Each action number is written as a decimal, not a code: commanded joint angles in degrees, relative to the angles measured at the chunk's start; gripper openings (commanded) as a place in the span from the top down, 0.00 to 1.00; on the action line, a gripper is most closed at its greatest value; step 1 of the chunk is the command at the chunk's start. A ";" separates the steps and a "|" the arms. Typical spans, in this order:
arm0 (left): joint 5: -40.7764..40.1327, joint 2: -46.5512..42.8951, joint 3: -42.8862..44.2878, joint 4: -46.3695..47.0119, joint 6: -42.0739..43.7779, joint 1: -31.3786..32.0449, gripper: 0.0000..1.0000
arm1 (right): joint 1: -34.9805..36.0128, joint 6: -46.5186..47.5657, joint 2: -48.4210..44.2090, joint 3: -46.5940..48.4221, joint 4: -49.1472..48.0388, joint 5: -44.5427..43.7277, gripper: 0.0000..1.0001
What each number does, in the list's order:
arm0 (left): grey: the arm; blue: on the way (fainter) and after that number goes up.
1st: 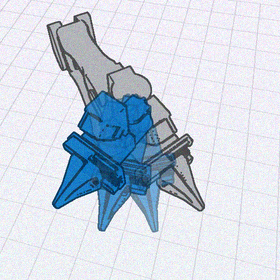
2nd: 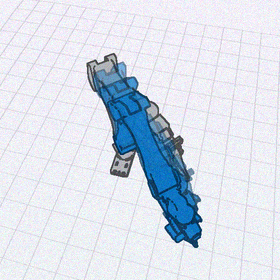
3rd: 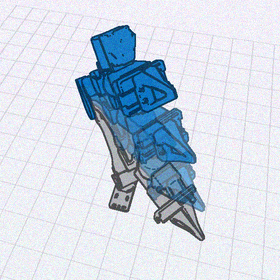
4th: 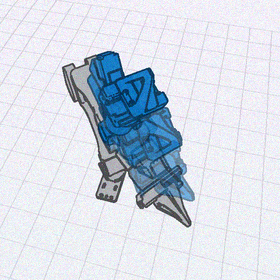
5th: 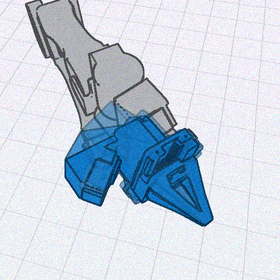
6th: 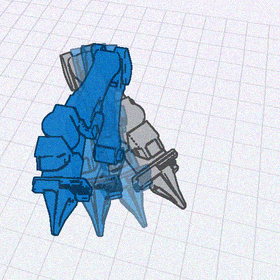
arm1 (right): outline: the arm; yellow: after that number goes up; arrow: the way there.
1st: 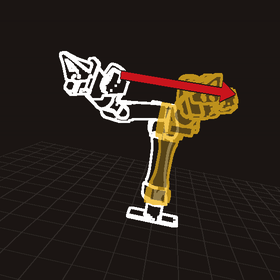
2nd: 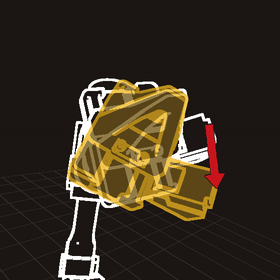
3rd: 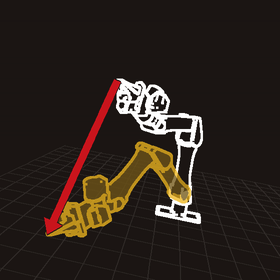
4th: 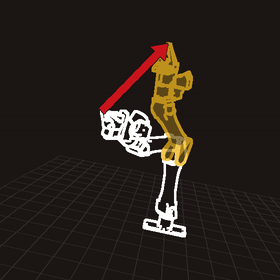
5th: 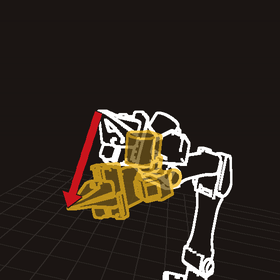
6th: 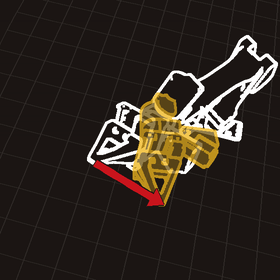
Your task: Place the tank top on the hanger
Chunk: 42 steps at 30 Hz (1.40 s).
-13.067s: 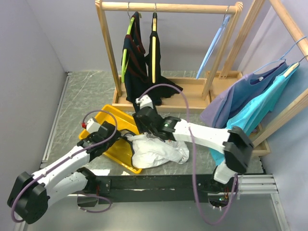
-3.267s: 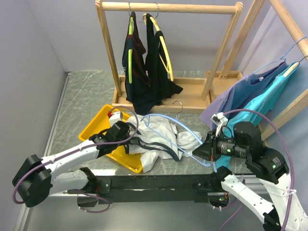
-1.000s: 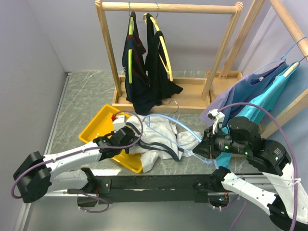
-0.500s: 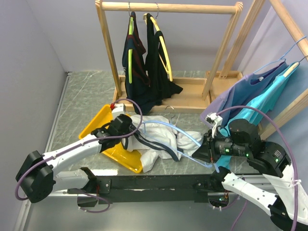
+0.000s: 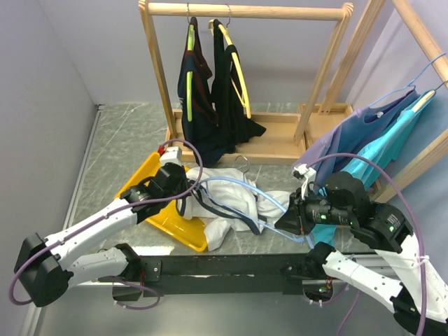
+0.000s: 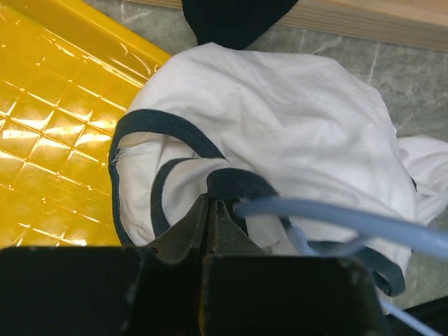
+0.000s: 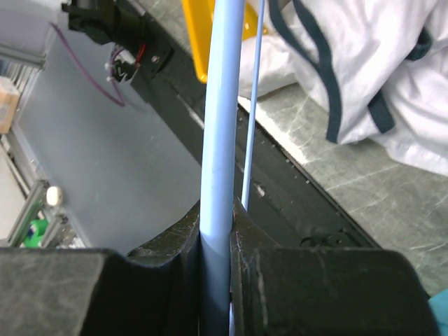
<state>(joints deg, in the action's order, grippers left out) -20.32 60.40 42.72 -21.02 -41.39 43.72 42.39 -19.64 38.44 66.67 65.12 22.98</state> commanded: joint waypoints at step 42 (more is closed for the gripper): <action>11.71 -9.16 10.02 -4.56 7.81 -0.22 0.98 | 7.43 -3.92 3.22 -24.56 -42.35 -6.98 1.00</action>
<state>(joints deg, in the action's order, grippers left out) -8.86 52.64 50.72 -26.44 -34.65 43.64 47.35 -22.35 40.64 45.41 34.92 21.17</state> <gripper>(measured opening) 0.022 0.201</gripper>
